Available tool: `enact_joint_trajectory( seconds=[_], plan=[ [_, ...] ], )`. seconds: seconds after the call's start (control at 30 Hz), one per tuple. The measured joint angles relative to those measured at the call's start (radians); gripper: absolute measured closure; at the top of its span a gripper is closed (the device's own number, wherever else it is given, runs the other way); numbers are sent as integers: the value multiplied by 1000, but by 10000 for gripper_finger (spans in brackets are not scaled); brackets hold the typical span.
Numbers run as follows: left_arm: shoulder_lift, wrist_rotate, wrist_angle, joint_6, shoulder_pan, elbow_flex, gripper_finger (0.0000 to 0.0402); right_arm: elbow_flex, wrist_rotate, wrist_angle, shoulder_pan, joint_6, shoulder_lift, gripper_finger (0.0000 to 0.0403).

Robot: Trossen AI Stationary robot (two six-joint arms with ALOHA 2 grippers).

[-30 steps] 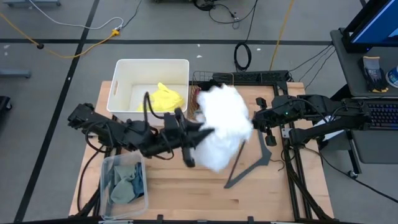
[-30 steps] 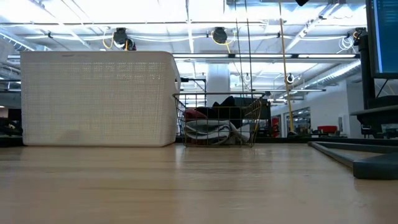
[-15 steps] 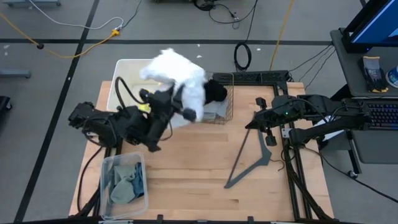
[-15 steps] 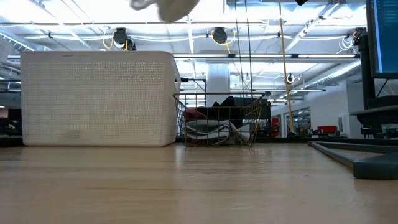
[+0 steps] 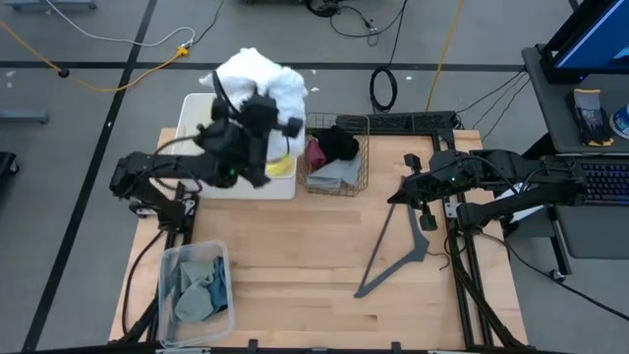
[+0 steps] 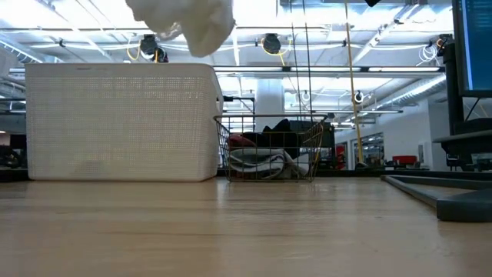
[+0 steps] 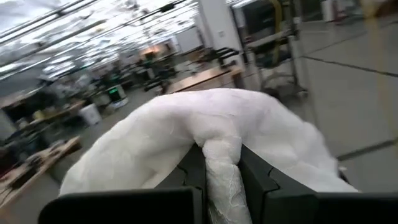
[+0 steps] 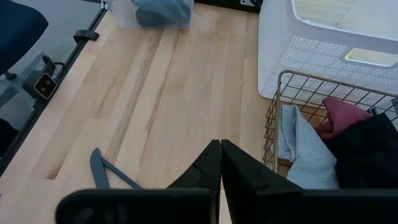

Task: Pick & Place Cloths
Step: Put the white cloth into the white bin

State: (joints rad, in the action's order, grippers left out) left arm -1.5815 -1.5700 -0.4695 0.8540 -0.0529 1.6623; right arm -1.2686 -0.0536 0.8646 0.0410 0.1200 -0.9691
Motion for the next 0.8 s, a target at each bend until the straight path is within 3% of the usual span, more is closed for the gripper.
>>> enact_joint_trajectory(
  seconds=[0.23, 0.47, 0.63, 0.8],
  plan=[
    [-1, 0, 21, 42, 110, 1, 363, 0, 0, 0, 0, -3, 0, 399],
    [-1, 1, 197, 8, 209, 1, 363, 0, 0, 0, 0, -3, 0, 399],
    [-1, 6, 441, -124, 265, 0, 363, 0, 0, 0, 0, -3, 0, 399],
    [-1, 5, 755, -349, 295, 0, 363, 0, 0, -1, 0, -4, 0, 399]
  ],
)
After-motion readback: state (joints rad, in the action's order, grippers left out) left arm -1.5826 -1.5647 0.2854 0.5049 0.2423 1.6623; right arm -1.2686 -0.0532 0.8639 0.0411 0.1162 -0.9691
